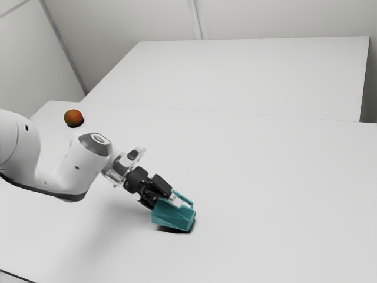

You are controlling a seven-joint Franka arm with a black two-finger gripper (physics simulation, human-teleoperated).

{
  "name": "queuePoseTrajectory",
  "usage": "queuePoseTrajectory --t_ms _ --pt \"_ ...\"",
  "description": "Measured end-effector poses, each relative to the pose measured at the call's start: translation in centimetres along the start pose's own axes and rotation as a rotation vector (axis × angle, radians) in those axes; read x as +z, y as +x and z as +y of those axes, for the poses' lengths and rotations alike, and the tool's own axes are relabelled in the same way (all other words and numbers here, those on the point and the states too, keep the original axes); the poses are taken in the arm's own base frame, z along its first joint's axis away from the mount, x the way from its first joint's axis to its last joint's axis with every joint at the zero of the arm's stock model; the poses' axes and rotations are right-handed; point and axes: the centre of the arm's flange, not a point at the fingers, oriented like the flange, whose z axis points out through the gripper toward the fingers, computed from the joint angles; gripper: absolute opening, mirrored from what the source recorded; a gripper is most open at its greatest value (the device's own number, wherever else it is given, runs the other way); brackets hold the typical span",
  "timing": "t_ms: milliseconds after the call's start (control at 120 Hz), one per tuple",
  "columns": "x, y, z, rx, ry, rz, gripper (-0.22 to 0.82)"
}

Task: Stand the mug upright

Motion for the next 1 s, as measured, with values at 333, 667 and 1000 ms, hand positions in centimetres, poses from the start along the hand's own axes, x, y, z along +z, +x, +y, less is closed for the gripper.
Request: queuePoseTrajectory --t_ms 333,667,1000 --pt "0.5 0.2 2.7 0.134 -0.005 -0.010 -0.11" --pt "-5.4 1.2 6.3 0.283 0.110 0.066 -0.17" --pt "-11.3 5.1 10.8 0.461 0.706 -0.112 -0.18"
